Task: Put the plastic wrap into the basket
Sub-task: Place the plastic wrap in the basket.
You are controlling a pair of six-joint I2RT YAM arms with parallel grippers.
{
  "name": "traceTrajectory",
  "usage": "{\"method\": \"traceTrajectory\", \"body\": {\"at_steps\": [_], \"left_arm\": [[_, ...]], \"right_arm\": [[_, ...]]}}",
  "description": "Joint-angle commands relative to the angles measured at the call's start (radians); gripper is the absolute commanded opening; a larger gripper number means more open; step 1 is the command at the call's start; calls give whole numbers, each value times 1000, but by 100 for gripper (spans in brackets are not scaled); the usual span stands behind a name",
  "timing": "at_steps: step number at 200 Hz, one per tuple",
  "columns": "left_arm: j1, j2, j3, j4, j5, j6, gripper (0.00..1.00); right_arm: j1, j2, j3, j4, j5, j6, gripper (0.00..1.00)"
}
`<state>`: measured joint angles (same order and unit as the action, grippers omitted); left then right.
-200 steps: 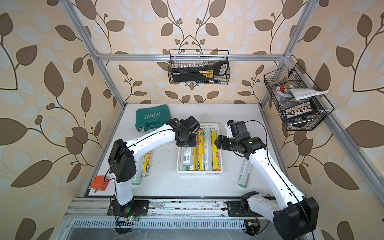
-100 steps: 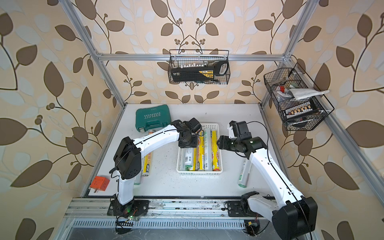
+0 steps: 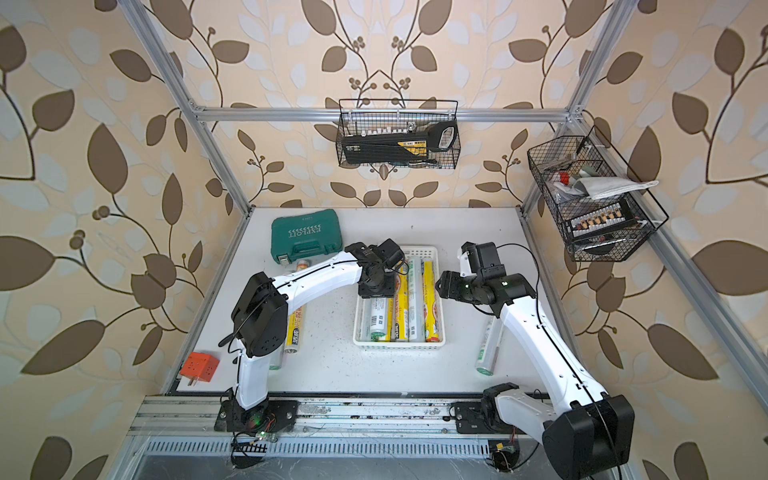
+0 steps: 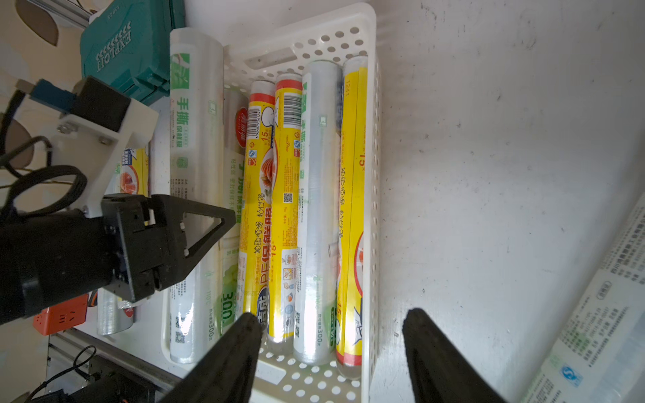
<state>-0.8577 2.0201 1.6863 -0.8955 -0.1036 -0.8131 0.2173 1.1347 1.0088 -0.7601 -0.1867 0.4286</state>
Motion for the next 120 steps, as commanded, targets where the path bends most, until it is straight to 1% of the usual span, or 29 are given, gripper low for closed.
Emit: {"method": "traceTrajectory", "body": {"at_steps": [1,92,103,120], "left_arm": [[-1,11,-11,13,-8,-4,40],[-5,3,-53,21,-5,-18,42],[-6,1,-53,16,-7,-19,44],[-10,-7,-51,2,-17,-18,50]], "right_arm": [[-8,6,-16,-12,-15,-4,68],[-17,14,-13,-12,-28,0,68],[-18,14,-12,-11,-30,2,68],[-18,17,-10,-13,-31,4,68]]}}
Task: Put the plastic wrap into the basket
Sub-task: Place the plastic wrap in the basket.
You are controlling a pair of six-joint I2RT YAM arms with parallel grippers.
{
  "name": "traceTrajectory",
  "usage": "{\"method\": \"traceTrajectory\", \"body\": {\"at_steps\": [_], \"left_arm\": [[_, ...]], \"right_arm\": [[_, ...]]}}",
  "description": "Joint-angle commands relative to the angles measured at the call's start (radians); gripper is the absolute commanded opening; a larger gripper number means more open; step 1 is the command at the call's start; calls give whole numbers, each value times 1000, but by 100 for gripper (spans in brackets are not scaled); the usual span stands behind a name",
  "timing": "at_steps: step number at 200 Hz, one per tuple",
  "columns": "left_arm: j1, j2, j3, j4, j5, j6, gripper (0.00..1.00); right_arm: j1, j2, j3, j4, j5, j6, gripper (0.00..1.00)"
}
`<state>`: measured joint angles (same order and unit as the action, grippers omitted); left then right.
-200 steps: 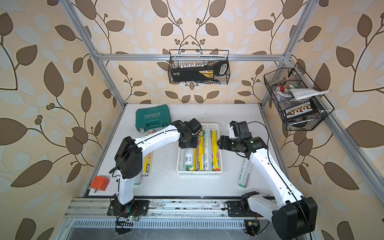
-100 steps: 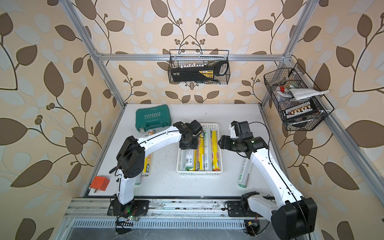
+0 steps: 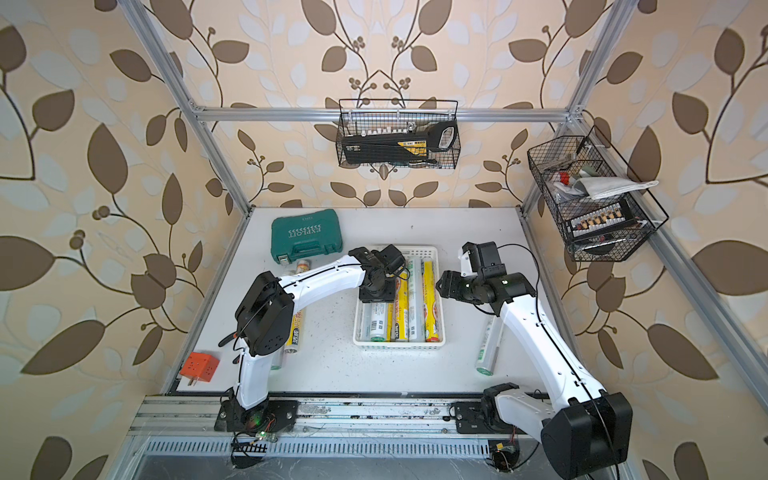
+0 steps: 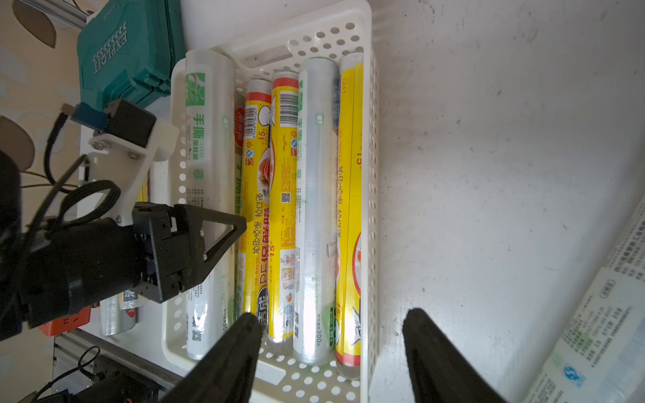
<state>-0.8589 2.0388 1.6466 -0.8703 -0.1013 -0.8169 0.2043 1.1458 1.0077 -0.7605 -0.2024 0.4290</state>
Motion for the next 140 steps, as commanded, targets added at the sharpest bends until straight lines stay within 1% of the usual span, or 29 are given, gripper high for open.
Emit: {"method": "traceTrajectory", "body": {"at_steps": [1,21,103,112,140], "left_arm": [[-9,-26,-11,-24,-19,-15,50],[-15,-54,-9,-43,-44,-8,58],[-28,-164,-3,-84,-96,10,67],[-31,-178,-10,-82,-104,13,69],[-43,-247,-62,-42,-128,43,83]], "right_arm": [[-4,6,-9,-13,-15,4,68],[-5,7,-6,-16,-15,4,68],[-6,-7,15,-58,11,13,69],[-6,-12,20,-64,15,14,69],[-6,-24,54,-106,21,23,69]]}}
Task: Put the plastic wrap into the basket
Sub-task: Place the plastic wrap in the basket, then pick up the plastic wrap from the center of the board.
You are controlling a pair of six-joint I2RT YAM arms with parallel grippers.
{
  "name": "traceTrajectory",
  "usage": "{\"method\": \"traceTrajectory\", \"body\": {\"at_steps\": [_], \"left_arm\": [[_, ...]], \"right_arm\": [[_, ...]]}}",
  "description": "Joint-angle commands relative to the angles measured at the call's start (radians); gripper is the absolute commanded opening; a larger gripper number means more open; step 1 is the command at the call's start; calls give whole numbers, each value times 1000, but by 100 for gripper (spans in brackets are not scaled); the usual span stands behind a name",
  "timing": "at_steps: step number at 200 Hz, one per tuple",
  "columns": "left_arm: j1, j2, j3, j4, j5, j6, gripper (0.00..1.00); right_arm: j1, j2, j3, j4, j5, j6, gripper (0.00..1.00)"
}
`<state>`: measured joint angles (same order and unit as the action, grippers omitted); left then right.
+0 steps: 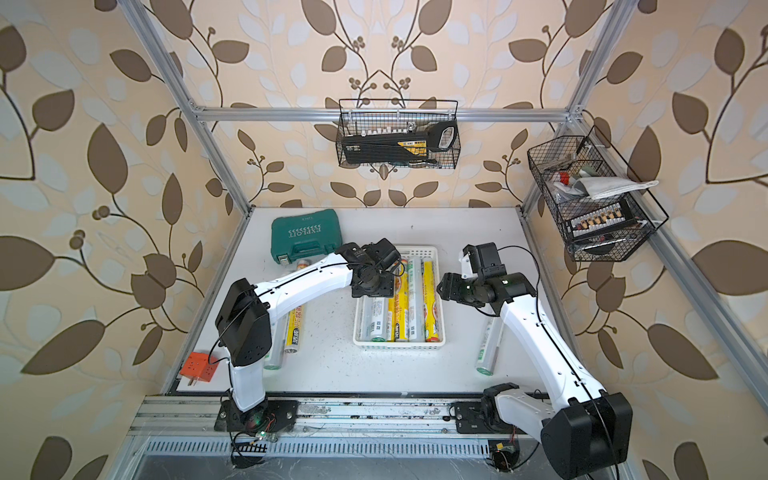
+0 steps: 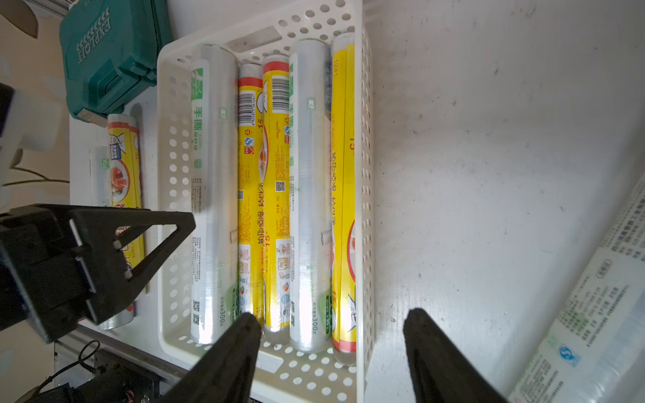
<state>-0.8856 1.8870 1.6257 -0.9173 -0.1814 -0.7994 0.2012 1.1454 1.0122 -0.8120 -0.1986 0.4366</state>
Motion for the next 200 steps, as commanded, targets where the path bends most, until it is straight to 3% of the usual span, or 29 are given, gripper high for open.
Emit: {"method": "traceTrajectory", "body": {"at_steps": [1,45,118,153,163,200], "left_arm": [[-15,-98,-44,6,-49,26,84],[-17,-254,-149,42,-107,35,99],[-18,-611,-411,103,-239,-42,99],[-18,-679,-452,86,-269,-47,99],[-18,-686,-454,85,-270,-46,99],[-17,-676,-461,89,-251,-55,99]], "right_arm": [[-3,-26,51,-56,17,16,69],[-3,-65,90,-124,52,22,74],[-82,-29,117,-275,232,46,91],[-156,-32,36,-224,367,62,93],[-170,-32,5,-200,399,78,99],[-270,31,-82,-115,369,93,99]]}}
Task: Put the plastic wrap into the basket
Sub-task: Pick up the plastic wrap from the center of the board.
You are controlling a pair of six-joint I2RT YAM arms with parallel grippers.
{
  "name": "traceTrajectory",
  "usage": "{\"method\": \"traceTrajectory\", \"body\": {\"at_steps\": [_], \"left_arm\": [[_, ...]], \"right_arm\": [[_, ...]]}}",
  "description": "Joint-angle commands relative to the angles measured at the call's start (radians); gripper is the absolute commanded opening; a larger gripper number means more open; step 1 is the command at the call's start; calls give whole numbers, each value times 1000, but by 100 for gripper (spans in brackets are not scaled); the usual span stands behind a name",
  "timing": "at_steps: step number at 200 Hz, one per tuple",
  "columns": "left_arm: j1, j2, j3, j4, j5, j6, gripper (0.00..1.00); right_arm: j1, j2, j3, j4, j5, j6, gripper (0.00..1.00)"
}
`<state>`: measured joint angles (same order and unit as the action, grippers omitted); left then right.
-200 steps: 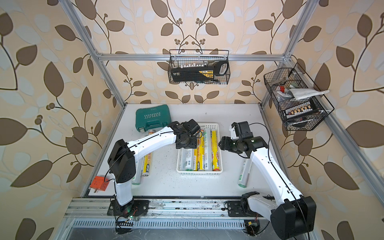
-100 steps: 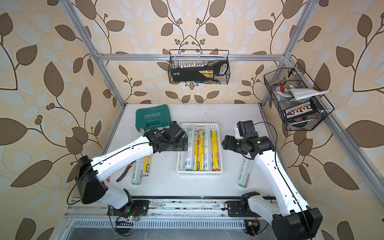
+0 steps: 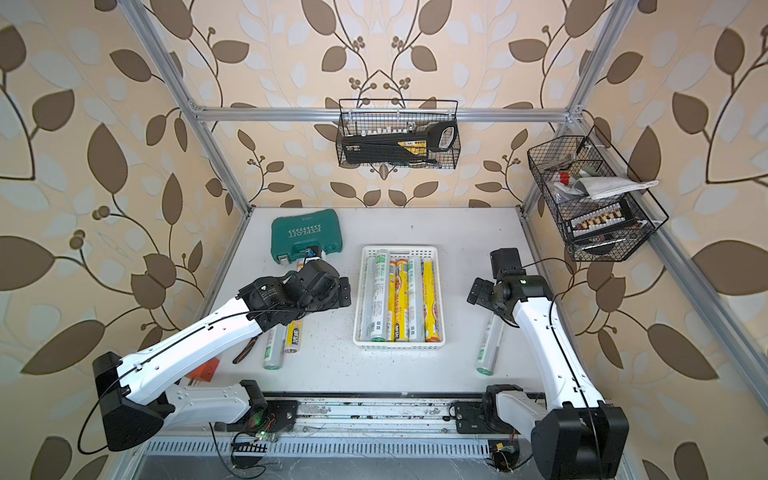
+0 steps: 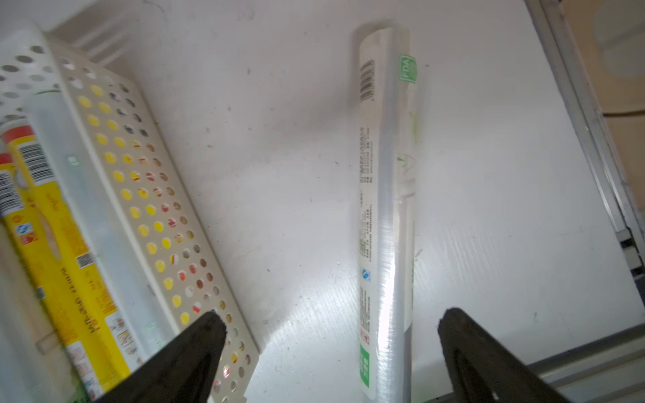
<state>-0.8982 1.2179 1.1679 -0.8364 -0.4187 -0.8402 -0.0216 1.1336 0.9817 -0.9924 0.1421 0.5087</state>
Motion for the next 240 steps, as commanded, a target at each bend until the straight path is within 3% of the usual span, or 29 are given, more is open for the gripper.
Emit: {"method": "traceTrajectory", "body": {"at_steps": [1,112,169,198,240], "left_arm": [[-5,-7,-3,8,-13,-15,99],[-5,76,20,6,8,-34,99],[-5,68,-9,14,1,-53,99],[-5,71,-13,15,-2,-53,99],[-5,43,-24,-6,-21,-53,99]], "right_arm": [[-51,45,-54,67,26,20,99],[-179,232,-183,279,-46,-2,94],[-177,299,-172,303,-108,-27,88],[-174,315,-173,315,-135,-39,79],[-82,353,-153,310,-120,-57,74]]}}
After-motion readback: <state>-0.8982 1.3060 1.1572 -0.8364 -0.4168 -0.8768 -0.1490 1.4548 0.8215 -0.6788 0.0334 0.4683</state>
